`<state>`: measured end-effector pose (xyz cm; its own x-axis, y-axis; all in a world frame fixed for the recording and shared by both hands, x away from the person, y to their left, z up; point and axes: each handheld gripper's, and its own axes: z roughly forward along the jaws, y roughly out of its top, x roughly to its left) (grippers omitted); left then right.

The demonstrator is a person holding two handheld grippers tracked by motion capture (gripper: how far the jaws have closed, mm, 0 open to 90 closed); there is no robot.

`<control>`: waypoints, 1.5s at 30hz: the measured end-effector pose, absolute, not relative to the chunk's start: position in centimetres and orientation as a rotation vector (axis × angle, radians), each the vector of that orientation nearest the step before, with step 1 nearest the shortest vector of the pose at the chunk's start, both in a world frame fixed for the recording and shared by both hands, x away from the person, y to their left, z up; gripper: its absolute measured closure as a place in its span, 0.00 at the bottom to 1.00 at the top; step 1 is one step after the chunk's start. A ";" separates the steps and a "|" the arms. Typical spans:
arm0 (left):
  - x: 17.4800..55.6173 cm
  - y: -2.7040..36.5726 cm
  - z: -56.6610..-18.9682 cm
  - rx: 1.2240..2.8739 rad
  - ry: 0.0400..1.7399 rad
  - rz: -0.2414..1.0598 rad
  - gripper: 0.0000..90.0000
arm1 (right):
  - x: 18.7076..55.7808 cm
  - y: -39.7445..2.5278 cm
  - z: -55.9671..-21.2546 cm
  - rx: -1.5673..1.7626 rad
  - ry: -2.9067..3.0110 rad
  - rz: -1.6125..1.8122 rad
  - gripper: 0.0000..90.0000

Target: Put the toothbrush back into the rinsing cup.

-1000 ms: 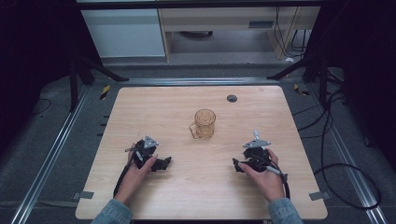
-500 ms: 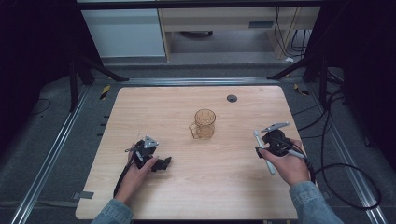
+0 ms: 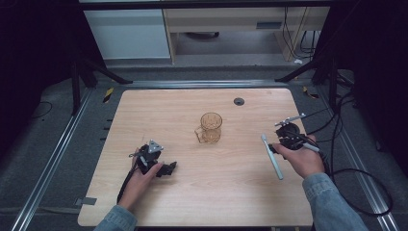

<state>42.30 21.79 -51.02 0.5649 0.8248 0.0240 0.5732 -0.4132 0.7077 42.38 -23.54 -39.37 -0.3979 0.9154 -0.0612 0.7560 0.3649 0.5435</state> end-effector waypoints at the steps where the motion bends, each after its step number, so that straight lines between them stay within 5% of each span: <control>1: 42.3 21.8 -51.0 2.138 1.114 0.493 0.00 | 42.5 -23.6 -39.2 1.459 2.272 0.616 0.56; 14: 42.3 21.8 -51.0 2.134 1.114 0.492 0.00 | 44.7 -23.8 -37.3 1.473 2.308 0.536 0.61; 26: 42.3 21.8 -51.0 2.135 1.118 0.492 0.00 | 45.8 -22.9 -39.5 1.501 2.391 0.455 0.76; 45: 42.3 21.8 -51.0 2.136 1.119 0.493 0.00 | 47.7 -22.5 -43.2 1.572 2.460 0.286 0.83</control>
